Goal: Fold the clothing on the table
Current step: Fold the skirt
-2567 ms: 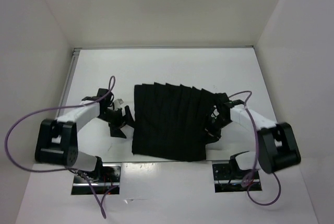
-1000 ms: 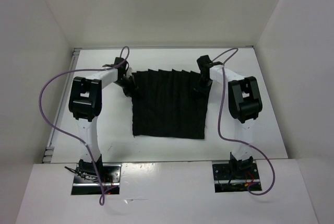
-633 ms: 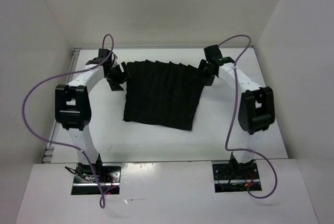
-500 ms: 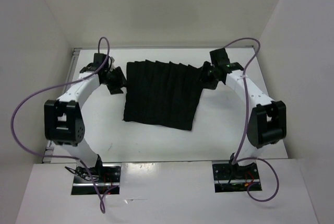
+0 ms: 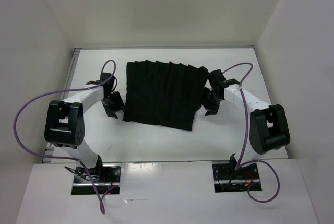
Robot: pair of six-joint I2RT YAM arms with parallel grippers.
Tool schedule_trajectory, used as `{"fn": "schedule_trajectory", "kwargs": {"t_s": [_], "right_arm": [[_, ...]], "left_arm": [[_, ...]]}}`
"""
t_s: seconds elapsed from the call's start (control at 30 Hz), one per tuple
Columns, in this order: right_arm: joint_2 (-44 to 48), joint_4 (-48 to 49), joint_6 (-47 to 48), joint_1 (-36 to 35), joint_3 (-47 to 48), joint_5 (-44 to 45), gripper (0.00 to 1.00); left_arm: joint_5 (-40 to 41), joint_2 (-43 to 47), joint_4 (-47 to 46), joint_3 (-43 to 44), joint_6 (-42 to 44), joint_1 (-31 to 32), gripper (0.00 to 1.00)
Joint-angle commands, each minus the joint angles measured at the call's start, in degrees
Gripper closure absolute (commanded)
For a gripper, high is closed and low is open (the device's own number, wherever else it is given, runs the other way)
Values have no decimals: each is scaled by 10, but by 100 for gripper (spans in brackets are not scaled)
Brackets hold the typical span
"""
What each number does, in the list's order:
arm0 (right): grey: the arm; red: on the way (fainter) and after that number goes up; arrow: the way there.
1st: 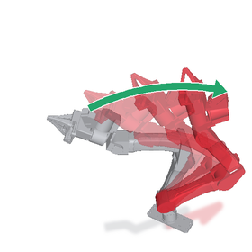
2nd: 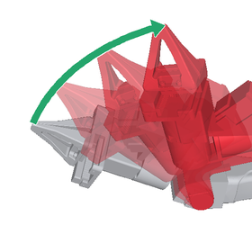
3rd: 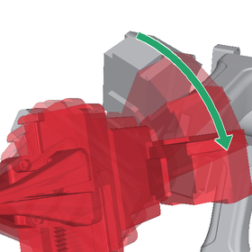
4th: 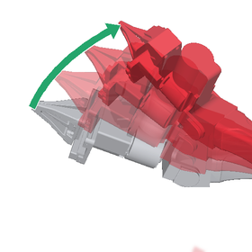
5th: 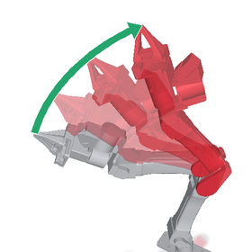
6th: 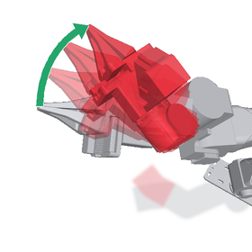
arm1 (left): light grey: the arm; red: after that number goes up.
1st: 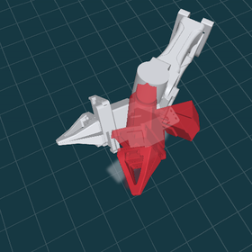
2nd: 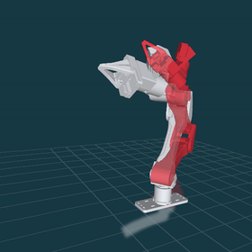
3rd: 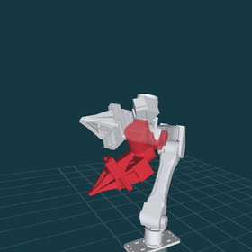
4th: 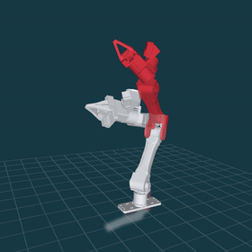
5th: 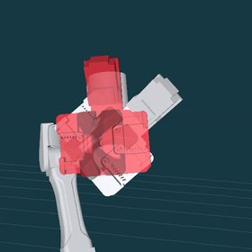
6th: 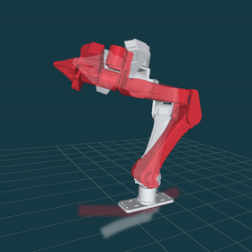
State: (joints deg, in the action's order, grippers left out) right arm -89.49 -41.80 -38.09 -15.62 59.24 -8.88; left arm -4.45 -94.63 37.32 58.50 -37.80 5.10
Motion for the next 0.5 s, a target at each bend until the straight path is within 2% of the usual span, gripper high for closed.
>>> {"fn": "schedule_trajectory", "kwargs": {"t_s": [0.0,0.13,0.27,0.3,0.33,0.43,0.47], "right_arm": [[25,-3,-10,-4,-21,-2,41],[13,9,-10,-9,-34,-15,41],[8,15,-10,-14,-28,-20,41],[3,15,-10,-20,-28,-27,41],[3,15,-5,-20,-28,-33,41],[3,9,0,-32,-22,-57,41],[-2,9,0,-39,-22,-57,41]], "left_arm": [[20,-10,0,-2,-4,10,42],[15,-28,-21,-20,-10,22,42],[8,-44,-40,-31,-15,32,51],[8,-50,-47,-31,-15,32,67],[3,-56,-47,-31,-15,32,76],[3,-62,-52,-31,-20,39,100],[3,-67,-52,-31,-20,39,100]]}}
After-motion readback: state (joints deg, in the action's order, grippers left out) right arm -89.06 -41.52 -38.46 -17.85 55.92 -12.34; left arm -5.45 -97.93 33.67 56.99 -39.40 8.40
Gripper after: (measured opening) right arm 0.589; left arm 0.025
